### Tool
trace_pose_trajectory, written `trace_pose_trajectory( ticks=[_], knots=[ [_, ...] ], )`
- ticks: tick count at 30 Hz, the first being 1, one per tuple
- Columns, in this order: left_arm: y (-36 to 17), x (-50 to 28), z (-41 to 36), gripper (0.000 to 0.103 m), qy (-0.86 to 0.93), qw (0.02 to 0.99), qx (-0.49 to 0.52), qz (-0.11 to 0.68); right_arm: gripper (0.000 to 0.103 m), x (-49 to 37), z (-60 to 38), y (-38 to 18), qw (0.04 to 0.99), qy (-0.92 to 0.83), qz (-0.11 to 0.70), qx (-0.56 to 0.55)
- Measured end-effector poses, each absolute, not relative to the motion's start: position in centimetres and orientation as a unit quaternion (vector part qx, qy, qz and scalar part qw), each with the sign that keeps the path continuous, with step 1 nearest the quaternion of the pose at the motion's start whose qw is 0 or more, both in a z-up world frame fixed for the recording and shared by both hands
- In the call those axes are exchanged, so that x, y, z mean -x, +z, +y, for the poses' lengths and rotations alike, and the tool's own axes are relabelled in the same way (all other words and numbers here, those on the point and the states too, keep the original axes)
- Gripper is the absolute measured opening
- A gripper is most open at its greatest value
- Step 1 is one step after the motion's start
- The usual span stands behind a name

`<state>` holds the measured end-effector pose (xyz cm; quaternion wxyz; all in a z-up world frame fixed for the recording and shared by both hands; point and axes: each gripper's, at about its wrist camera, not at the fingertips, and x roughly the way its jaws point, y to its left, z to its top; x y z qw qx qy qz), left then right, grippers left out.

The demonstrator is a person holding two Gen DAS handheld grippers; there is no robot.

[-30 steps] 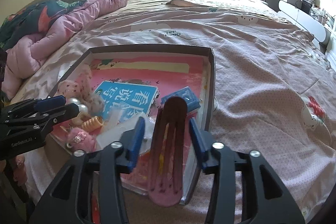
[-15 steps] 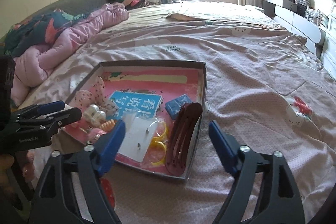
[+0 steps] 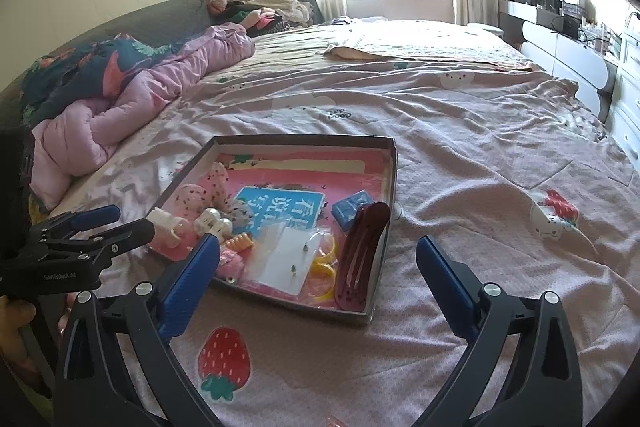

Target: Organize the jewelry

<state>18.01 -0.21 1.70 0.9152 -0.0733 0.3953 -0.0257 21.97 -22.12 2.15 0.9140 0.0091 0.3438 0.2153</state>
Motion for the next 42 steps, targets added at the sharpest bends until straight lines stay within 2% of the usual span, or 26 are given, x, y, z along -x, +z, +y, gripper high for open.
trace_pose_trajectory(
  ticks=[15,29,42],
  knots=[
    [2.3,-13.1,0.5,0.091,-0.014,0.922,0.073,0.379,0.096,-17.7,-22.8,2.9,0.918,0.22,0.329,-0.009],
    [1.3,-9.0,0.7,0.092,-0.002,0.929,0.071,0.364,0.096,-12.8,-23.1,1.7,0.927,0.219,0.305,-0.003],
    [1.3,-7.4,0.3,0.092,-0.004,0.934,0.068,0.352,0.096,-11.3,-23.5,0.3,0.922,0.22,0.318,-0.014]
  ],
)
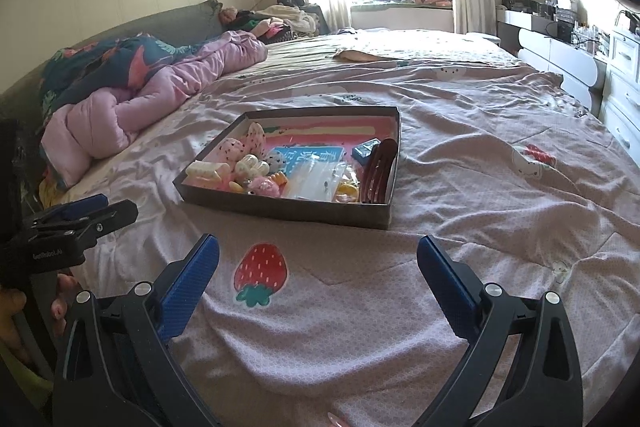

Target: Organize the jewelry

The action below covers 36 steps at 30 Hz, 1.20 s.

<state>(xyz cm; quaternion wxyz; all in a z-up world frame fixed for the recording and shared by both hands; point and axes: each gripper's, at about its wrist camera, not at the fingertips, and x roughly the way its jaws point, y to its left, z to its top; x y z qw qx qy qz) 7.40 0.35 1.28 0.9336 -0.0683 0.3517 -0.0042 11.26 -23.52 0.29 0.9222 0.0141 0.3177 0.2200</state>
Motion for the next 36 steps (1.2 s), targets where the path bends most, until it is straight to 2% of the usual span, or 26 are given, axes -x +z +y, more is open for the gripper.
trace_pose_trajectory(
  ticks=[36],
  knots=[
    [1.35,-7.05,-0.28,0.092,-0.009,0.934,0.062,0.351,0.096,-10.88,-23.21,0.63,0.922,0.224,0.316,-0.012]
  ],
)
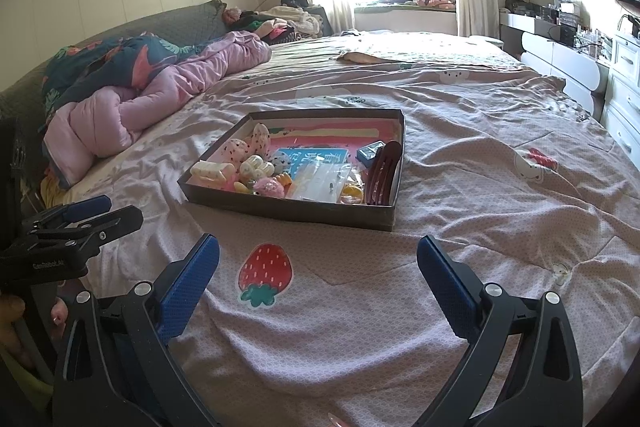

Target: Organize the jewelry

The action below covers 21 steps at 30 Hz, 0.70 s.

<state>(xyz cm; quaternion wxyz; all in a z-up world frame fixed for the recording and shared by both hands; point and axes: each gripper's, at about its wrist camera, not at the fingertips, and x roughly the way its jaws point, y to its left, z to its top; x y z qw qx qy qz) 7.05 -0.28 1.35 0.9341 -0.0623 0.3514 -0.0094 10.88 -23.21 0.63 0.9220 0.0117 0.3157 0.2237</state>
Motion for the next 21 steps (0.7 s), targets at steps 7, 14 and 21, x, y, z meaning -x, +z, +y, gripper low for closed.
trace_pose_trajectory(
  ticks=[7,14,21],
  knots=[
    [1.41,-7.06,-0.08,0.092,-0.008,0.934,0.063,0.351,0.096,-10.86,-23.17,0.66,0.922,0.224,0.315,-0.012],
    [1.44,-7.03,-0.06,0.092,-0.008,0.935,0.063,0.349,0.096,-10.86,-23.21,0.64,0.922,0.224,0.315,-0.012],
    [1.45,-7.04,-0.06,0.092,-0.008,0.935,0.063,0.349,0.096,-10.87,-23.12,0.69,0.923,0.223,0.314,-0.01]
  ],
)
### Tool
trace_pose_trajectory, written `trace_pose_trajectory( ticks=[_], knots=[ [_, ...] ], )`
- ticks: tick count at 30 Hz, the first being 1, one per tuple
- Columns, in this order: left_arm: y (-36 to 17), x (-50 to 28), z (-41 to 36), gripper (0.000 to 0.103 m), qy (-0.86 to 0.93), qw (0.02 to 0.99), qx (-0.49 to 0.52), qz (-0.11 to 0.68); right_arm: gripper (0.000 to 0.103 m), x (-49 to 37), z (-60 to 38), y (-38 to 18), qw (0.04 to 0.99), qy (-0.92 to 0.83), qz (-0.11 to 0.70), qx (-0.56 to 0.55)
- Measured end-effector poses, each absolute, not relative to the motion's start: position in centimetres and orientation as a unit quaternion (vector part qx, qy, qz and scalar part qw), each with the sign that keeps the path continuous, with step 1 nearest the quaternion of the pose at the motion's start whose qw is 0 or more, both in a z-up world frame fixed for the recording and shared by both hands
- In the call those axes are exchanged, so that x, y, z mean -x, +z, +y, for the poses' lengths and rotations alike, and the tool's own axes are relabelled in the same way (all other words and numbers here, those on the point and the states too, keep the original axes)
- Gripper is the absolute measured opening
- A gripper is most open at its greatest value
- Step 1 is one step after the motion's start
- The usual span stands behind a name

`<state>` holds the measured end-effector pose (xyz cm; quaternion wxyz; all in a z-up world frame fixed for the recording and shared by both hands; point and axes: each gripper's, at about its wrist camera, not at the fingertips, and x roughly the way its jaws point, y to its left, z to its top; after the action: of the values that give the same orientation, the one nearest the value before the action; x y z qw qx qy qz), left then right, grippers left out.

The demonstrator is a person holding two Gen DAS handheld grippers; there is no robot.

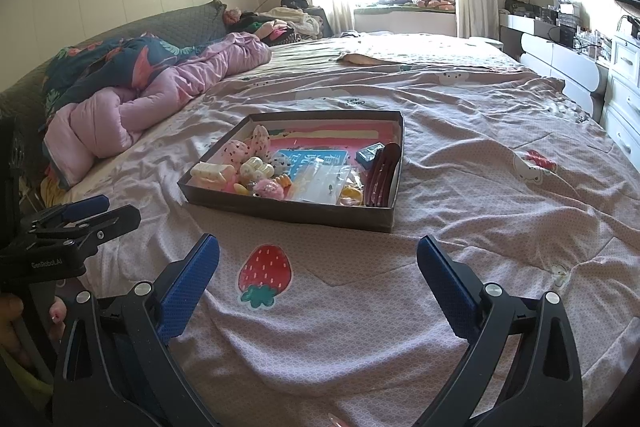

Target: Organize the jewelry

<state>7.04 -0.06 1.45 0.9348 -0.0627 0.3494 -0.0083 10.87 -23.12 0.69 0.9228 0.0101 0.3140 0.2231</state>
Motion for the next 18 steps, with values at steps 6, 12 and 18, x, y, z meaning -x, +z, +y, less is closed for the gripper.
trace_pose_trajectory(
  ticks=[6,12,18],
  knots=[
    [1.44,-7.04,-0.08,0.092,-0.009,0.935,0.062,0.35,0.096,-10.9,-23.11,0.73,0.923,0.223,0.314,-0.01],
    [1.46,-6.99,-0.08,0.092,-0.007,0.935,0.062,0.35,0.096,-10.91,-23.12,0.7,0.923,0.223,0.314,-0.009],
    [1.44,-7.0,-0.08,0.092,-0.007,0.935,0.062,0.35,0.096,-10.9,-23.15,0.89,0.922,0.224,0.315,-0.009]
  ],
)
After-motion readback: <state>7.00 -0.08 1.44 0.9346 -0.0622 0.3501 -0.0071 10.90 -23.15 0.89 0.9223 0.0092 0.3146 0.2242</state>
